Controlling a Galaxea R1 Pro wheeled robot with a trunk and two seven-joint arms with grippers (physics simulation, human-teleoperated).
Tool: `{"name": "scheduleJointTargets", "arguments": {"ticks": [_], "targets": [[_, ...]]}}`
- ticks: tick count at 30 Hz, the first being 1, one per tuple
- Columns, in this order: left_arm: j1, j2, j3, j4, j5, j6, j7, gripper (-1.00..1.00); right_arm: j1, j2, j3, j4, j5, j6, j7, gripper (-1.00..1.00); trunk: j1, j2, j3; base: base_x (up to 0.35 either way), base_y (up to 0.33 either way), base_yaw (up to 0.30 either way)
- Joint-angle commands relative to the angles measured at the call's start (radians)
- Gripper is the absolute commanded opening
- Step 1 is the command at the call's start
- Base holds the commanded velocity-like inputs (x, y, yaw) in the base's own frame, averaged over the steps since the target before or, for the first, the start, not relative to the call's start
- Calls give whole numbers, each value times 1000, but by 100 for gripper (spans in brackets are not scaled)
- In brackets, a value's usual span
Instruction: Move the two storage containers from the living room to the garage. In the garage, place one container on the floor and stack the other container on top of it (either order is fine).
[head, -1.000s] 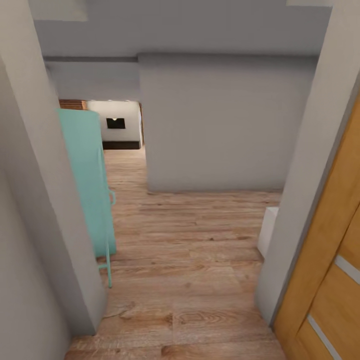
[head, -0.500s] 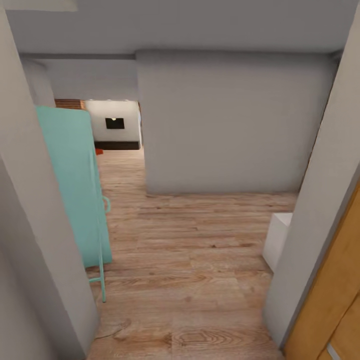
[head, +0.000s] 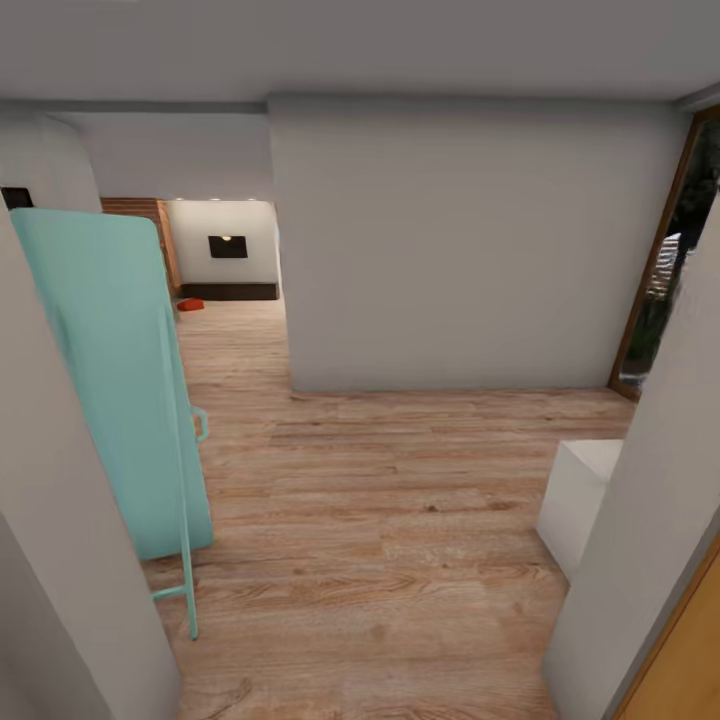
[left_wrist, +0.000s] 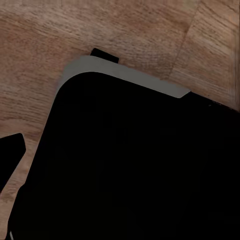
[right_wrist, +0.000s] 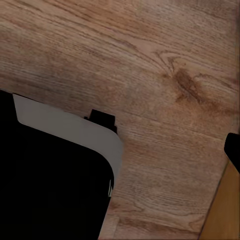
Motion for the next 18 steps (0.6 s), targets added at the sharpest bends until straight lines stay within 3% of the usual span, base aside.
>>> {"name": "scheduleJointTargets", "arguments": {"ticks": [1, 18], "targets": [[0, 0, 8, 0, 1, -2, -2, 100, -1, 0, 0, 3, 9, -6, -3, 100, 1, 0, -1, 322, 0, 0], [0, 0, 8, 0, 1, -1, -2, 100, -1, 0, -1, 3, 11, -7, -5, 100, 1, 0, -1, 322, 0, 0]]}}
